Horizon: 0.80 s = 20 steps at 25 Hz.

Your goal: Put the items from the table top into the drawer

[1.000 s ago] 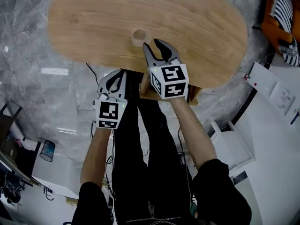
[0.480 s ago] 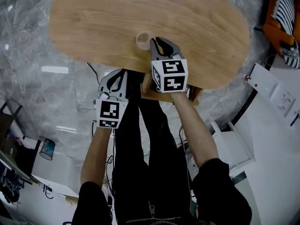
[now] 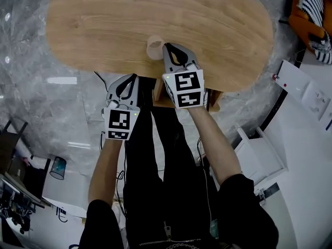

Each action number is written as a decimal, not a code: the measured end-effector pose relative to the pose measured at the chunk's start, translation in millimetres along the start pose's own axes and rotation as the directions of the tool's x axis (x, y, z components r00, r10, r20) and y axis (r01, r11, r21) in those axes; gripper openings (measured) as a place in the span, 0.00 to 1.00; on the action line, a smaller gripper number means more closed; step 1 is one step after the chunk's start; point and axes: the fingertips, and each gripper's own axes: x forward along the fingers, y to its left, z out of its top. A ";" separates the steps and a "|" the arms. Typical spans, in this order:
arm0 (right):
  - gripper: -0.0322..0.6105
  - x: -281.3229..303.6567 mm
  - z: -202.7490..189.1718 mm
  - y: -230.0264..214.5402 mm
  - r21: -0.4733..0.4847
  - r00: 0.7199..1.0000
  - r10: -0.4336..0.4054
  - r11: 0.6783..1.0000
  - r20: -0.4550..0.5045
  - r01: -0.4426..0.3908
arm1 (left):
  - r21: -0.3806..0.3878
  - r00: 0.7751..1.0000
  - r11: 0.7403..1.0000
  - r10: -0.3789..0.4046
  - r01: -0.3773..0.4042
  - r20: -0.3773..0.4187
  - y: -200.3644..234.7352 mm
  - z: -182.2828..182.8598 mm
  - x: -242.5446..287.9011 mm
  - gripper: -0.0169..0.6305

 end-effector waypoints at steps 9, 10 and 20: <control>0.08 -30.9 -15.0 -25.3 0.038 0.999 -0.042 0.998 0.016 0.042 | 0.062 0.998 0.997 -0.055 0.056 -0.013 -27.6 10.3 16.6 0.05; 0.08 -34.5 -17.4 -28.5 0.045 0.999 -0.047 0.998 0.017 0.047 | 0.070 0.998 0.996 -0.061 0.062 -0.016 -30.7 11.4 18.7 0.05; 0.08 -81.7 -60.2 -56.5 0.117 0.996 -0.090 0.989 0.014 0.087 | 0.142 0.991 0.981 -0.125 0.131 -0.050 -69.4 15.4 42.5 0.05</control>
